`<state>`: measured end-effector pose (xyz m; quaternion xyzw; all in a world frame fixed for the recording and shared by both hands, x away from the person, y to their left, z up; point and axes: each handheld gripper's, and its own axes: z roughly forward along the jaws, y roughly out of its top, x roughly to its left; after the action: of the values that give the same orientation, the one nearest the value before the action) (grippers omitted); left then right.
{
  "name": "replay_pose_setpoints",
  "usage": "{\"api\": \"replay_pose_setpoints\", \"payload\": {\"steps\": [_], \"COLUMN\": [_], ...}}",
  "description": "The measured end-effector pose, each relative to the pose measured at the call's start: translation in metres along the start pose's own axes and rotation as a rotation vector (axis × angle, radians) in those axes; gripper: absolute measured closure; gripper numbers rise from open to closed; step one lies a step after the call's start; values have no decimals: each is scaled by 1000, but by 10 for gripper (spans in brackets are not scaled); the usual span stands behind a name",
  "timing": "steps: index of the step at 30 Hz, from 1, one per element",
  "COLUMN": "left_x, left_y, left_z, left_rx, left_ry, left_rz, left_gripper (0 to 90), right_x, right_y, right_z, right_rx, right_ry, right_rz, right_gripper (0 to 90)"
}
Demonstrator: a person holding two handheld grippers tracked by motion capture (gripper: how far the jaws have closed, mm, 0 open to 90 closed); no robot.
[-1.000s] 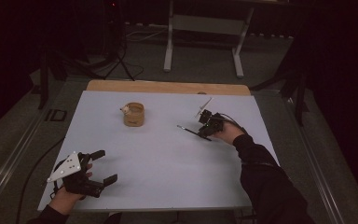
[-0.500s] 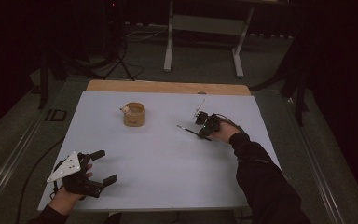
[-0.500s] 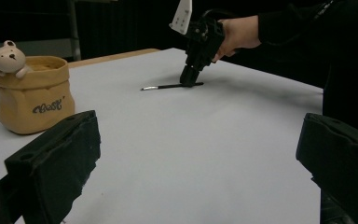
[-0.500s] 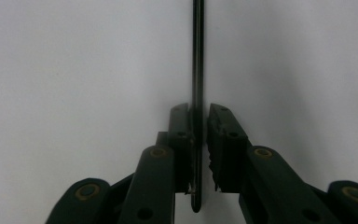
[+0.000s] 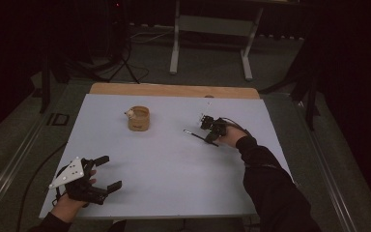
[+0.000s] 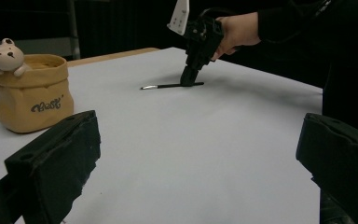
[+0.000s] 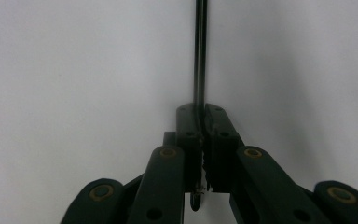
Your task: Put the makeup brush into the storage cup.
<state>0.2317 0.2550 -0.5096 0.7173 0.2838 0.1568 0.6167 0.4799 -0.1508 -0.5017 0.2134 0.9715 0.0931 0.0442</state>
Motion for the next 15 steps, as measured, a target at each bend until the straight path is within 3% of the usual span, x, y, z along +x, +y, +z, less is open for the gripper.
{"api": "replay_pose_setpoints", "payload": {"steps": [10,15], "left_x": [0,0], "left_y": [0,0], "left_z": [0,1], "left_rx": [2,2], "left_ry": [3,5], "left_rz": [-1,-2], "left_gripper": [1,2], "right_x": [-2,-2], "right_y": [-10,-18], "right_z": [-23,-34], "right_rx": [-101,-182], "right_ry": [-33,-8], "right_rz": [46,85], "right_gripper": [858,858]}}
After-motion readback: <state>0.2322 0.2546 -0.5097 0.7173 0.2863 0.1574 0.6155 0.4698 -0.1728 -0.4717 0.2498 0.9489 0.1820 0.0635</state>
